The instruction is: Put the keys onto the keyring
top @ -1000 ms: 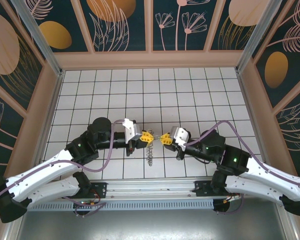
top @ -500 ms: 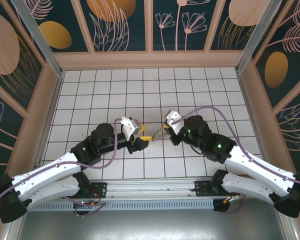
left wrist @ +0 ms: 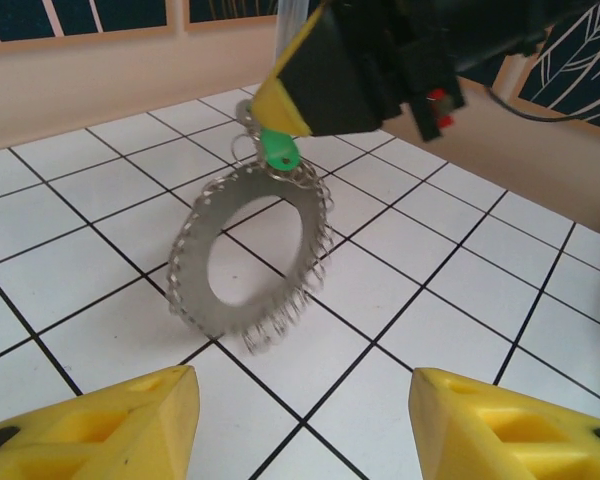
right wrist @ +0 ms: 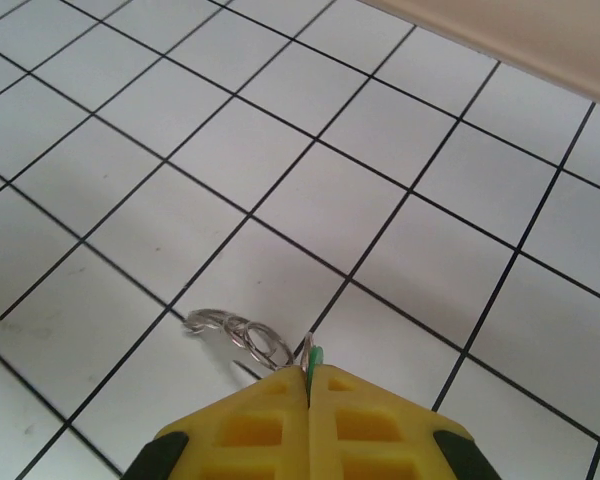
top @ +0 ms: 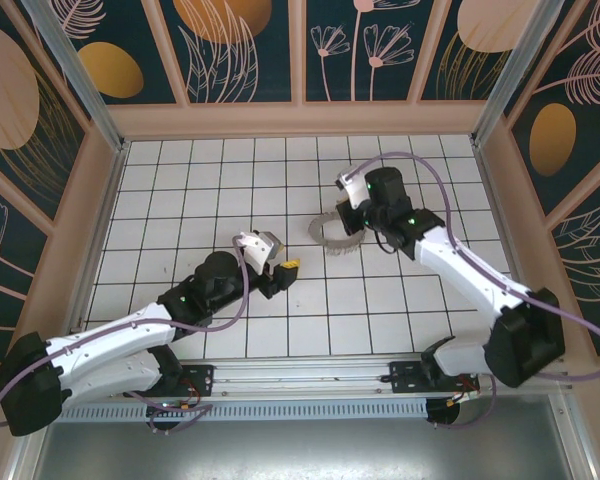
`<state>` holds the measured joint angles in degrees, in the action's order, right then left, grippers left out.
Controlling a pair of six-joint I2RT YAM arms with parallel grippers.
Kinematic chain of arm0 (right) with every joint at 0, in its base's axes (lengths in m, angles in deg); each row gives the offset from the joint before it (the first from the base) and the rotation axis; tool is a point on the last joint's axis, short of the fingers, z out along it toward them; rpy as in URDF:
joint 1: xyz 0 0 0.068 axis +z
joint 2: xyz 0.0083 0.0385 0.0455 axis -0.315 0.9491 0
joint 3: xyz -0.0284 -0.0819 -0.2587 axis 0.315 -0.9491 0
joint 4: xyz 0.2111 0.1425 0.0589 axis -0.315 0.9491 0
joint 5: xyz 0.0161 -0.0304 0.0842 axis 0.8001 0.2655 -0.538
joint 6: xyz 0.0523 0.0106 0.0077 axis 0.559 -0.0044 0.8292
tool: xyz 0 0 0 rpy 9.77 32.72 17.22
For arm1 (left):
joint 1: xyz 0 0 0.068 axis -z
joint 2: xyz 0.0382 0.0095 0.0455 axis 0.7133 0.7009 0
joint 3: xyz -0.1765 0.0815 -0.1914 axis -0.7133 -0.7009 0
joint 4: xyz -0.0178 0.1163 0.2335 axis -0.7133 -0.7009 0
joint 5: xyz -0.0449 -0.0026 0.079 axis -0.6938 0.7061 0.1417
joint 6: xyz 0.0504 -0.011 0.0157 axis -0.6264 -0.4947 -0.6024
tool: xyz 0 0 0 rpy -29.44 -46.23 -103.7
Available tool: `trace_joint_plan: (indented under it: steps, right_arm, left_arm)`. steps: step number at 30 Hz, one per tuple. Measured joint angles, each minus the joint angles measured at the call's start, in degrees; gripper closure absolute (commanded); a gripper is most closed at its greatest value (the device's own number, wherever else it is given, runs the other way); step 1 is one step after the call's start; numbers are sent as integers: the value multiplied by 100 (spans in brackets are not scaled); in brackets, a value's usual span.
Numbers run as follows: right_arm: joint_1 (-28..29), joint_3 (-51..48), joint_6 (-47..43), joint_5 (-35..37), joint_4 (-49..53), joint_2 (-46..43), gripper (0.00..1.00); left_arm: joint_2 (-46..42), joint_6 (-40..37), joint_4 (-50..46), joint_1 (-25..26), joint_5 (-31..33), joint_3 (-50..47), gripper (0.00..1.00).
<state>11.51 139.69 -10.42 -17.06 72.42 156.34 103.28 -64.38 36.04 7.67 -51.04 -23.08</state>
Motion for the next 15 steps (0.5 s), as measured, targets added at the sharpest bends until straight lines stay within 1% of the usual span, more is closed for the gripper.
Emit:
trace_joint_plan:
  steps: [6, 9, 11, 15]
  right_arm:
    - [-450, 966, -20, -291, -109, 1008, 100]
    - [-612, 1353, -22, -402, -249, 1353, 100]
    - [-699, 1484, -20, -505, -337, 1537, 100]
    - [-780, 1410, 79, -785, -566, 1827, 100]
  left_arm:
    - [90, -2, 162, 0, 190, -2, 42]
    - [101, -2, 205, 0, 227, -2, 41]
    - [107, -2, 236, 0, 227, -2, 41]
    - [107, -2, 337, 0, 227, -2, 41]
